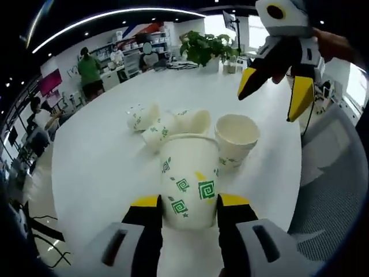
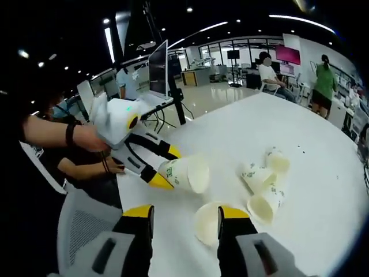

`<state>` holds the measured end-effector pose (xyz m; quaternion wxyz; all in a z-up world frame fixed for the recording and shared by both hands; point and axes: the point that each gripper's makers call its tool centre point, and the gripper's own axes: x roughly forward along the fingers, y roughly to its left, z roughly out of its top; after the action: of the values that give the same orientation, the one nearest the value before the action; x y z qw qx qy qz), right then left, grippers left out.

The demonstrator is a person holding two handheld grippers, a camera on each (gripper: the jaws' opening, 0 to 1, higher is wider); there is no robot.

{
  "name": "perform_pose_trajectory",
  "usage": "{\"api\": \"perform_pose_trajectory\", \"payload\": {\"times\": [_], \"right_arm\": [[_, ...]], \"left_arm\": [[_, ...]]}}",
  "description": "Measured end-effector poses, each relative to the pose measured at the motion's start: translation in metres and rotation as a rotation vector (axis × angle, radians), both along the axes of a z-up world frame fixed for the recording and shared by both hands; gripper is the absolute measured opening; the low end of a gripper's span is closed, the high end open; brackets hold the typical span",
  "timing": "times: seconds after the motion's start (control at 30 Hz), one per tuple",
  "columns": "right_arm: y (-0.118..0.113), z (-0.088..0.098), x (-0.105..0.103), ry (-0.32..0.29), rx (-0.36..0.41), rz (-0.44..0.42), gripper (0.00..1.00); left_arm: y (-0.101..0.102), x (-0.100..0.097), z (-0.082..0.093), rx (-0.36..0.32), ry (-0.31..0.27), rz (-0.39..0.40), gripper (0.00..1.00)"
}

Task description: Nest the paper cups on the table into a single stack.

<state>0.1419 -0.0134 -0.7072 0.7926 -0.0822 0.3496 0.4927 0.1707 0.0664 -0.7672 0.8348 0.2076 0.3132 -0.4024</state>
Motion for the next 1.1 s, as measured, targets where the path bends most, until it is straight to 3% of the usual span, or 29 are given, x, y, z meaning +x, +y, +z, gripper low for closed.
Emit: {"api": "perform_pose_trajectory", "payload": {"times": [0.2,0.5,1.1], "right_arm": [[0.009,0.000,-0.003,0.017,0.014,0.010,0.42],[0.026,0.002,0.000,0.051,0.059,0.013,0.38],[0.053,-0.003,-0.011,0.135,0.123,0.050,0.33]], "left_arm": [[-0.008,-0.009,-0.001,0.026,-0.030,-0.049,0.35],[-0.016,-0.019,0.014,0.030,-0.066,-0.082,0.35],[-0.033,-0.028,0.029,0.081,-0.175,-0.190,0.35]]}}
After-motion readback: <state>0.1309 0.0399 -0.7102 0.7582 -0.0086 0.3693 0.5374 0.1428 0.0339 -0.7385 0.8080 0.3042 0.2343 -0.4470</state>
